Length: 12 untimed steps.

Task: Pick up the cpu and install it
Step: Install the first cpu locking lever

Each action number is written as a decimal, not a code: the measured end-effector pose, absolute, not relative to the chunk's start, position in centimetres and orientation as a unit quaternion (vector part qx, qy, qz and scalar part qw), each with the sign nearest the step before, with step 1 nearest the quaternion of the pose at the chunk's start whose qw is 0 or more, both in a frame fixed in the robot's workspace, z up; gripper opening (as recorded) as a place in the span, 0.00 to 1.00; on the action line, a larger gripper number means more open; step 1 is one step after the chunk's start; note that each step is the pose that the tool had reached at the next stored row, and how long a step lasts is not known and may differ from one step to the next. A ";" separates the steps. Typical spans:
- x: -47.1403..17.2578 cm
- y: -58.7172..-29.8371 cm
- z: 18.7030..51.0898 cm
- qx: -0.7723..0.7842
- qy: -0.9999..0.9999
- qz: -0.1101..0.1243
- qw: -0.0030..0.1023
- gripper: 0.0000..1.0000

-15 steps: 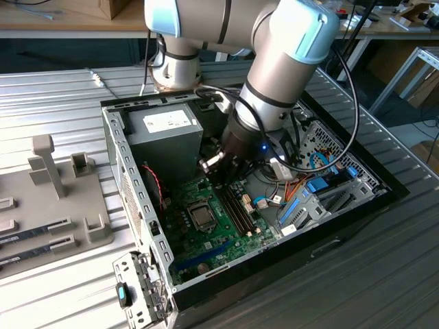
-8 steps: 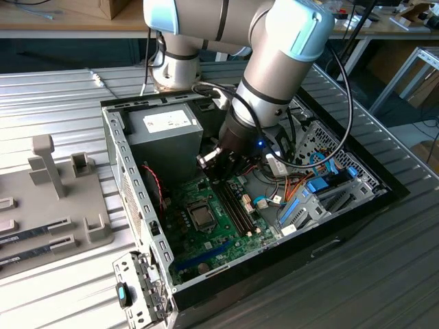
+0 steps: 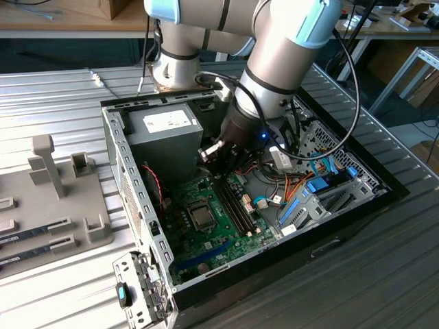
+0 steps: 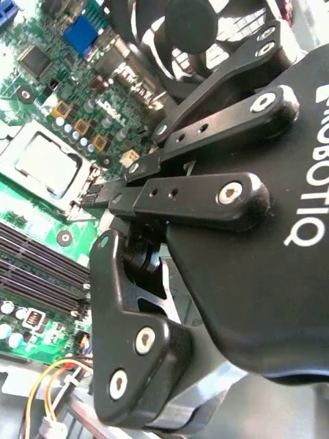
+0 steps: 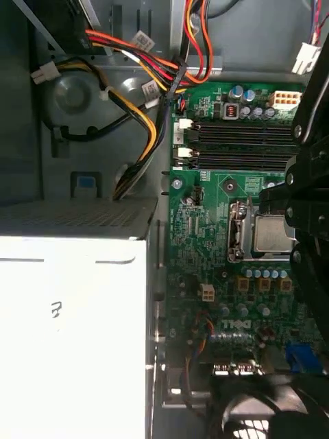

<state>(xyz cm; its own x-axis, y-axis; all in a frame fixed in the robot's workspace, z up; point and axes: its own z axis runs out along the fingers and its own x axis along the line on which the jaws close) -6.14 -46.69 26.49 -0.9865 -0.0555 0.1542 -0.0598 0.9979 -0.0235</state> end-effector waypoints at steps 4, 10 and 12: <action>-6.1 -46.5 27.1 0.029 -0.997 0.014 0.077 0.10; -6.1 -44.5 27.1 0.029 -0.997 0.014 0.077 0.10; -6.1 -44.3 26.9 0.029 -0.997 0.014 0.077 0.10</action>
